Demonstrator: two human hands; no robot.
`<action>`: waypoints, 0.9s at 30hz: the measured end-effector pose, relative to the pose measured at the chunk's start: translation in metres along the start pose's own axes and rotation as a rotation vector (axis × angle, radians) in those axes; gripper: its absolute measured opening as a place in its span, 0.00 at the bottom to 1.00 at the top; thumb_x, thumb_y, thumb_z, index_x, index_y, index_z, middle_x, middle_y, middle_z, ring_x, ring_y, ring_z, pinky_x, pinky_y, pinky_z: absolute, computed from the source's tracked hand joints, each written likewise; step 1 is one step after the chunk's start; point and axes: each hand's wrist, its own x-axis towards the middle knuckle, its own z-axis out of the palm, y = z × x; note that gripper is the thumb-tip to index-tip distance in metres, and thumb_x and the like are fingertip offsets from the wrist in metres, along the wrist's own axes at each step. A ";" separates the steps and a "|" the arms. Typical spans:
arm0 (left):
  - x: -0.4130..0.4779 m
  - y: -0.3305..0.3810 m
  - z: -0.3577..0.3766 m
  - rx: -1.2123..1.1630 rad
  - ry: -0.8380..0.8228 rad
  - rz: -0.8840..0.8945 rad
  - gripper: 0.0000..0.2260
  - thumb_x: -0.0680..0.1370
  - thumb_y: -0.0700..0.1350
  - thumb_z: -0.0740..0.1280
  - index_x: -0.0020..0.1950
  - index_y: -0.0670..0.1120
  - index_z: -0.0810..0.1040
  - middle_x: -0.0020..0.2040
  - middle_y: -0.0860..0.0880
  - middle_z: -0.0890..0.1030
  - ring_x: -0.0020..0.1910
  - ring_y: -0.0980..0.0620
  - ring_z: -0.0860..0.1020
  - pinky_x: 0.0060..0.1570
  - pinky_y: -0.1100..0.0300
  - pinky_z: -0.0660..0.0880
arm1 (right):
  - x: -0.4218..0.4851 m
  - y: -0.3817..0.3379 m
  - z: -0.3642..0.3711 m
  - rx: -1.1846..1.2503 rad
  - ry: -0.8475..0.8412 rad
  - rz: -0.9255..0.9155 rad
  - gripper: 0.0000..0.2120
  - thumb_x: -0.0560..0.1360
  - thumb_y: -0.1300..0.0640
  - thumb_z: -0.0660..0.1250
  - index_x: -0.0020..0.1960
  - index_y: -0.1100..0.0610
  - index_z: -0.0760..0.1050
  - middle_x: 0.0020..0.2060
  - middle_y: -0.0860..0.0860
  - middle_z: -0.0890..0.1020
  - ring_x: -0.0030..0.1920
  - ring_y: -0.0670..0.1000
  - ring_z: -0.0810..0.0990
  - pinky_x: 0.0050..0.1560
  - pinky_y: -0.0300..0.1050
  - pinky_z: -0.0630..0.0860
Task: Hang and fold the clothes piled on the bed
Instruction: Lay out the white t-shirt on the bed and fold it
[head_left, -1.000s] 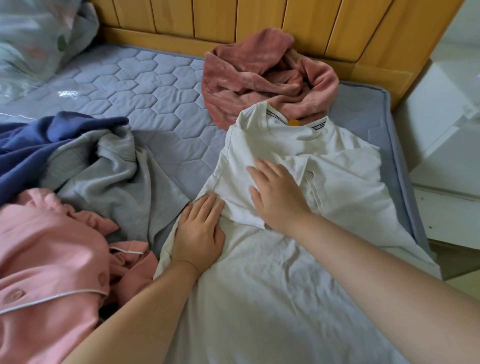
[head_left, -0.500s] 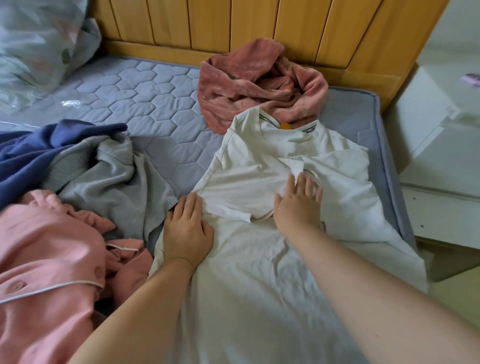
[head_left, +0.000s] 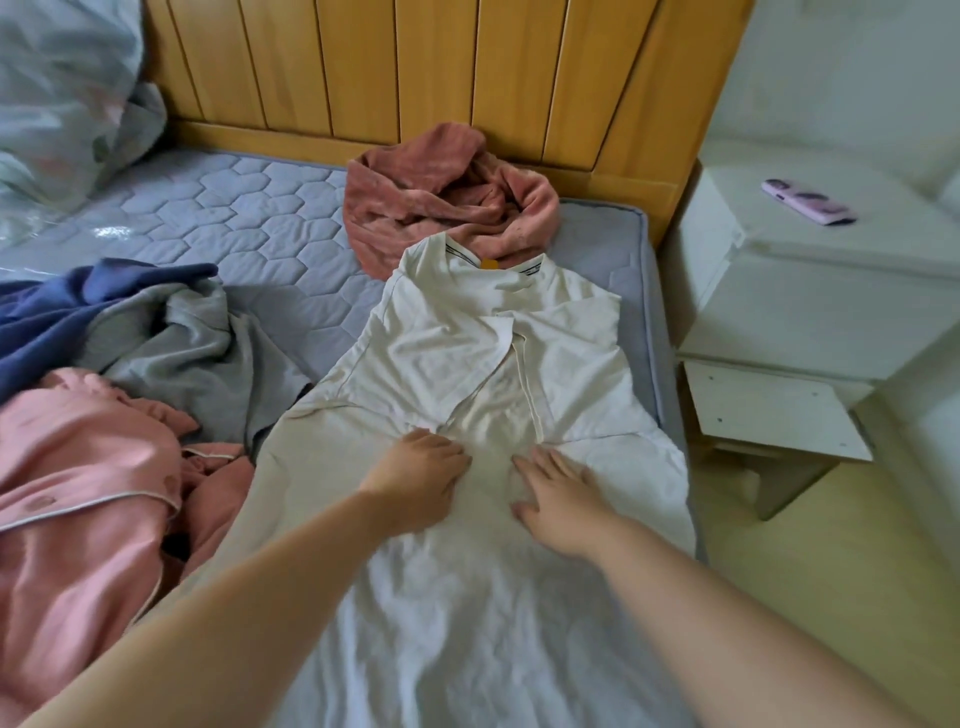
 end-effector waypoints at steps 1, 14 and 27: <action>0.000 0.010 -0.001 -0.028 -0.026 -0.074 0.23 0.71 0.49 0.54 0.59 0.46 0.80 0.59 0.48 0.81 0.58 0.46 0.79 0.59 0.55 0.74 | -0.003 0.001 -0.001 0.002 0.062 0.009 0.29 0.81 0.46 0.52 0.78 0.50 0.46 0.78 0.51 0.43 0.77 0.51 0.42 0.75 0.56 0.44; -0.104 0.126 0.014 0.018 -0.437 -0.221 0.40 0.66 0.62 0.27 0.78 0.51 0.37 0.78 0.49 0.35 0.75 0.50 0.33 0.73 0.49 0.37 | -0.125 -0.007 0.071 -0.055 -0.064 0.078 0.28 0.82 0.45 0.42 0.77 0.50 0.35 0.76 0.51 0.34 0.75 0.51 0.32 0.74 0.53 0.34; -0.242 0.100 -0.030 0.101 -0.417 -0.529 0.37 0.70 0.64 0.30 0.78 0.54 0.42 0.79 0.52 0.41 0.77 0.51 0.40 0.73 0.46 0.40 | -0.238 -0.014 0.096 -0.139 0.008 0.349 0.28 0.82 0.46 0.40 0.78 0.54 0.36 0.76 0.52 0.36 0.76 0.52 0.35 0.72 0.59 0.33</action>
